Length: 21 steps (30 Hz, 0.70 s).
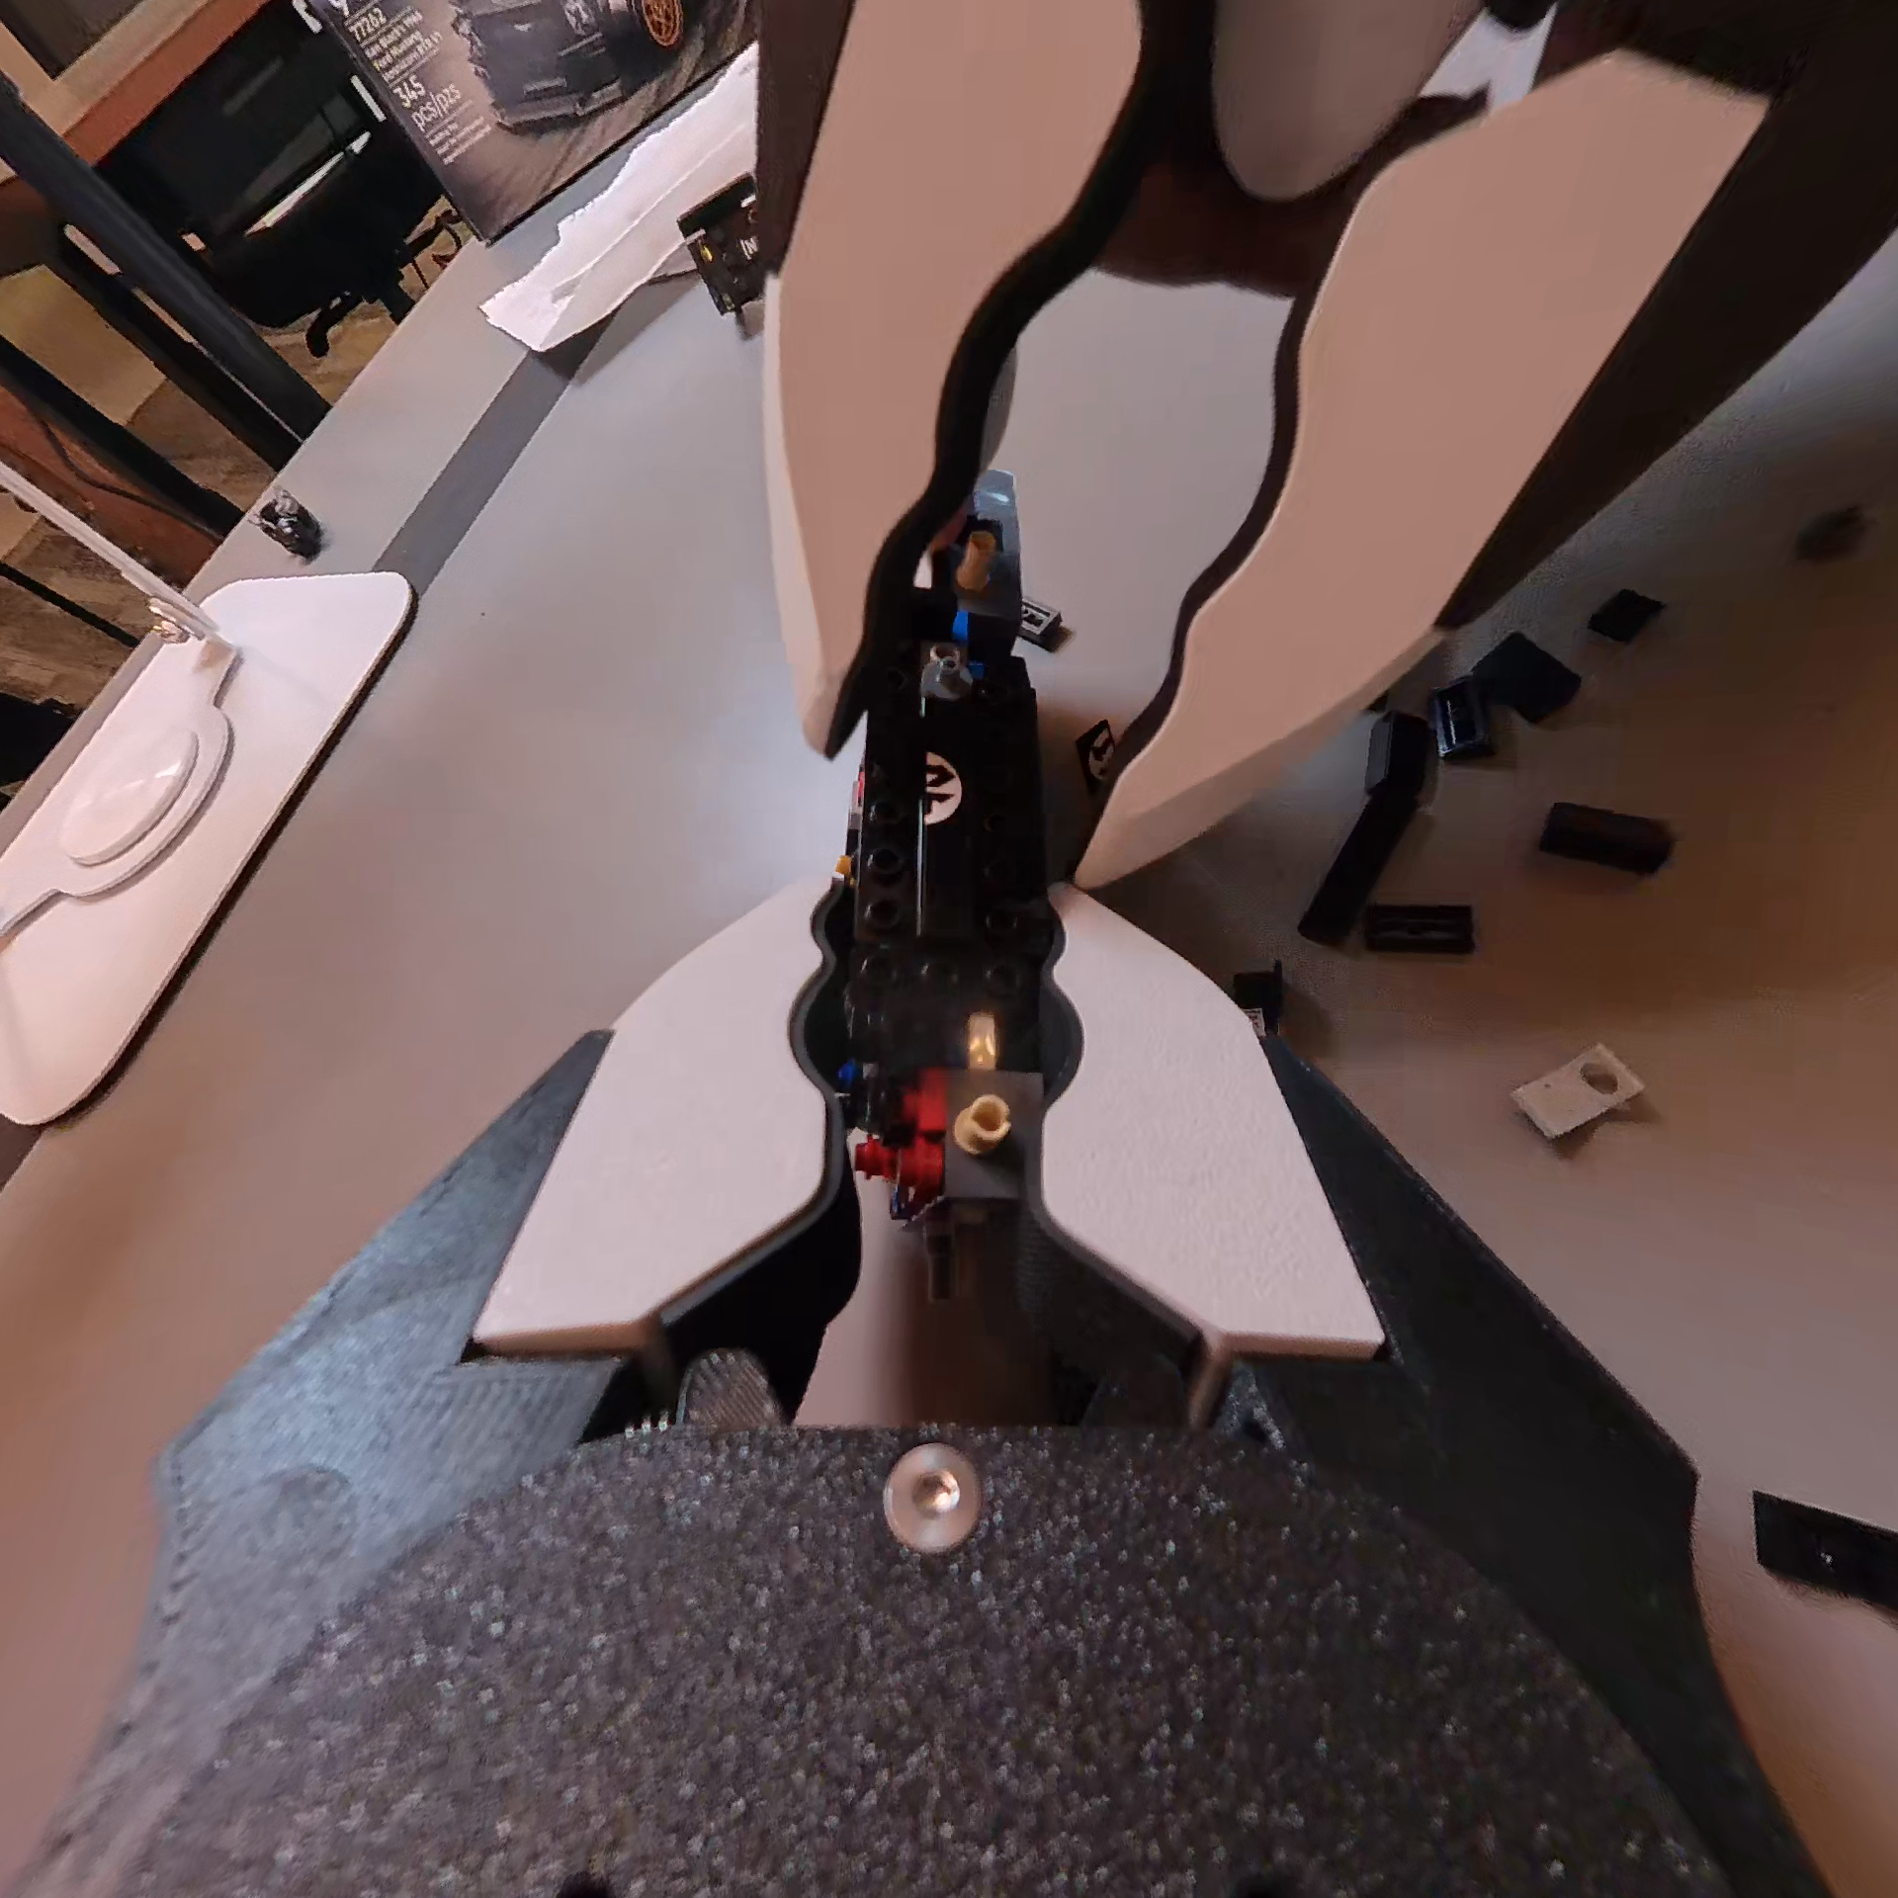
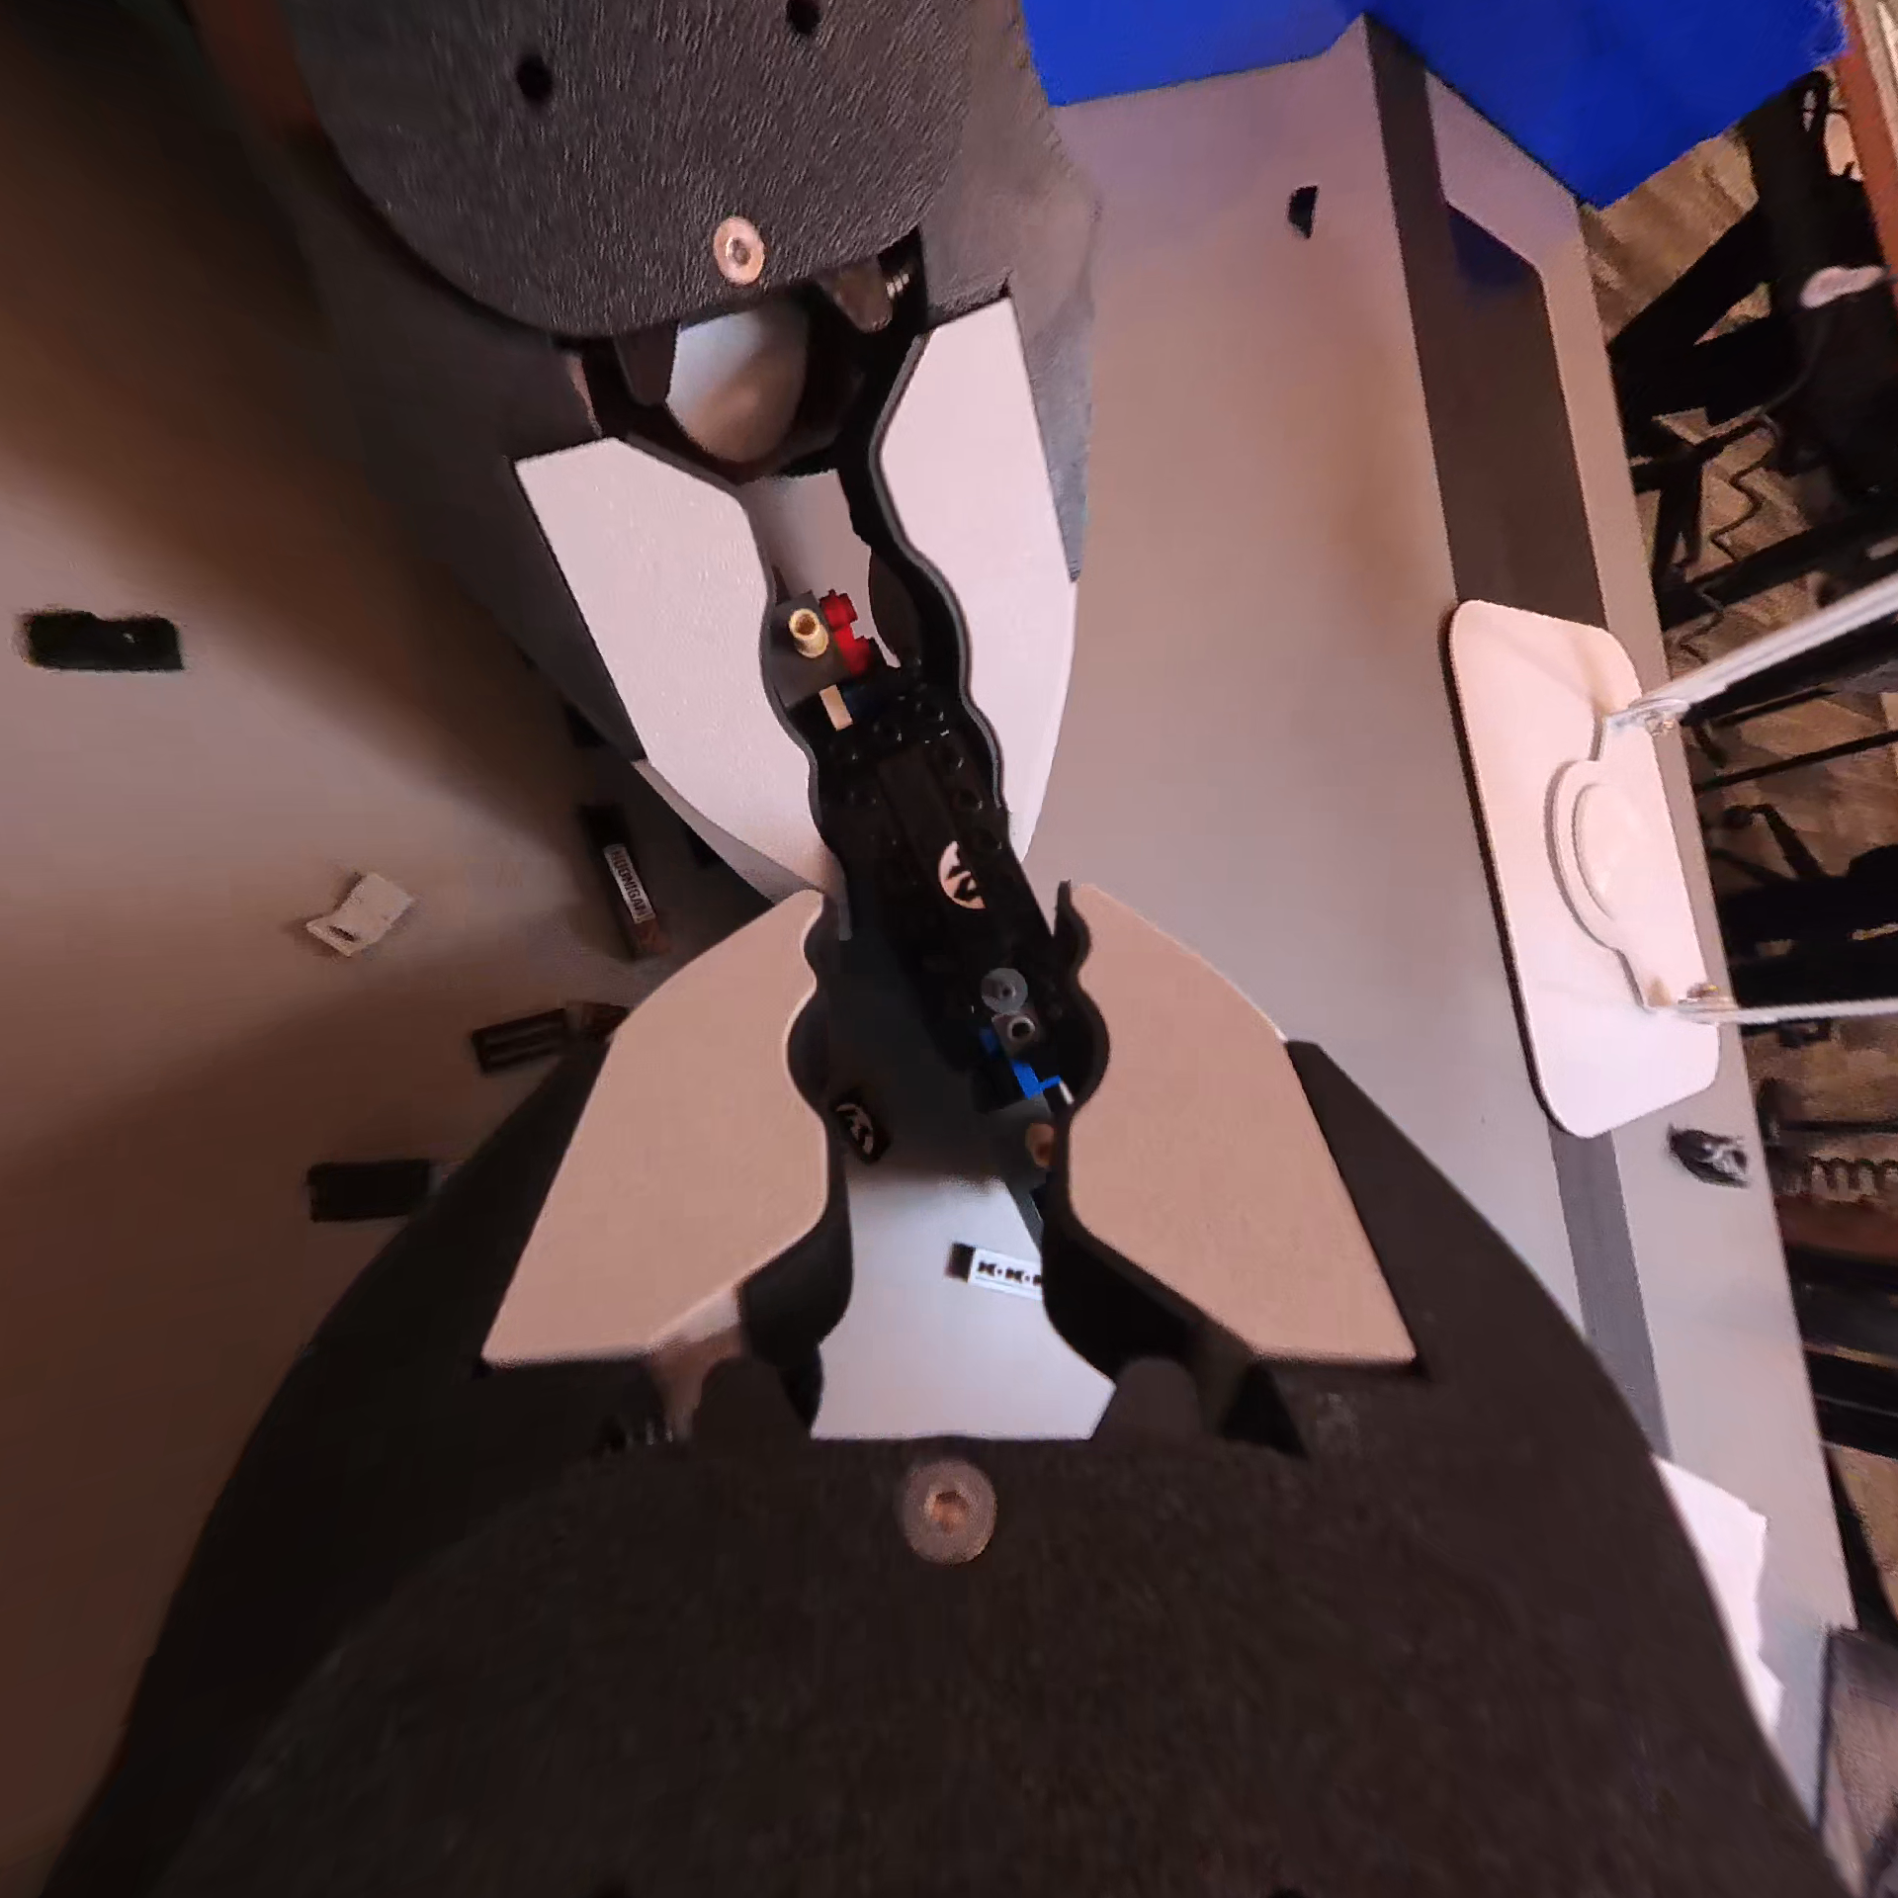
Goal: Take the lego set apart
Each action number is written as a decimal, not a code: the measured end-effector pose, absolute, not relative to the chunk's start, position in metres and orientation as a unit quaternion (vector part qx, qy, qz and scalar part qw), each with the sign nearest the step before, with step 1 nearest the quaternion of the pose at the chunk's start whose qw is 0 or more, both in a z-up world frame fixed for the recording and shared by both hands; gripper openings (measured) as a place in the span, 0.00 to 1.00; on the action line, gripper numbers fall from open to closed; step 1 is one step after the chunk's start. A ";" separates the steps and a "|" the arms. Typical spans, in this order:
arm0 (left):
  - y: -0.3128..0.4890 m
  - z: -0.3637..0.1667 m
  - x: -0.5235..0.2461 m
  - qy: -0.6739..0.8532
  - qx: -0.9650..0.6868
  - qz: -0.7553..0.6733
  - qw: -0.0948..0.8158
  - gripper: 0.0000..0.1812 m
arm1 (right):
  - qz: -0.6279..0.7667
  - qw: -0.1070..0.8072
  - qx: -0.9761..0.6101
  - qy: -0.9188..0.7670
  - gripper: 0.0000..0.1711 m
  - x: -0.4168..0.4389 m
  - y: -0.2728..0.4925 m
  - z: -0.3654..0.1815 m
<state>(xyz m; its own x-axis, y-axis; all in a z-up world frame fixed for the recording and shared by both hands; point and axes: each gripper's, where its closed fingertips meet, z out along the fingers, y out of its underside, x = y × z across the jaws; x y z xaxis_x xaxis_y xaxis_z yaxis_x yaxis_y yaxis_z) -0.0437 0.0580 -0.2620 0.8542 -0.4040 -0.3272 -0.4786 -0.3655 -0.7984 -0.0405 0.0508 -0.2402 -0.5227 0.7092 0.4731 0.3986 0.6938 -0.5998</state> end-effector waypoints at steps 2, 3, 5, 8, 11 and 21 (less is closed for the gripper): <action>0.058 -0.262 -0.045 0.268 -0.825 0.037 0.496 0.18 | 0.209 0.369 -0.318 -0.848 0.21 -0.043 0.052 -0.240; 0.058 -0.262 -0.045 0.267 -0.825 0.034 0.496 0.18 | 0.210 0.371 -0.317 -0.847 0.19 -0.044 0.053 -0.239; 0.058 -0.261 -0.044 0.272 -0.823 0.028 0.497 0.18 | 0.215 0.370 -0.315 -0.847 0.19 -0.043 0.053 -0.239; 0.055 -0.262 -0.039 0.296 -0.816 0.019 0.497 0.25 | 0.234 0.367 -0.322 -0.841 0.19 -0.042 0.054 -0.238; 0.055 -0.261 -0.047 0.317 -0.802 0.061 0.503 0.23 | 0.273 0.357 -0.341 -0.826 0.19 -0.041 0.058 -0.234; 0.055 -0.239 -0.046 0.330 -0.776 0.075 0.532 0.17 | 0.364 0.335 -0.344 -0.798 0.14 -0.034 0.051 -0.200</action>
<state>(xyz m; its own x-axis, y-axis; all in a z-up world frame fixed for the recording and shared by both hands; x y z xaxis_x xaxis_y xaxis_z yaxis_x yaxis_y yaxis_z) -0.0458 0.0546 -0.2390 0.7711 -0.4322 -0.4676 -0.5921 -0.2166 -0.7762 -0.0338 0.0508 -0.1997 -0.5384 0.7929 0.2854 0.3050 0.4991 -0.8111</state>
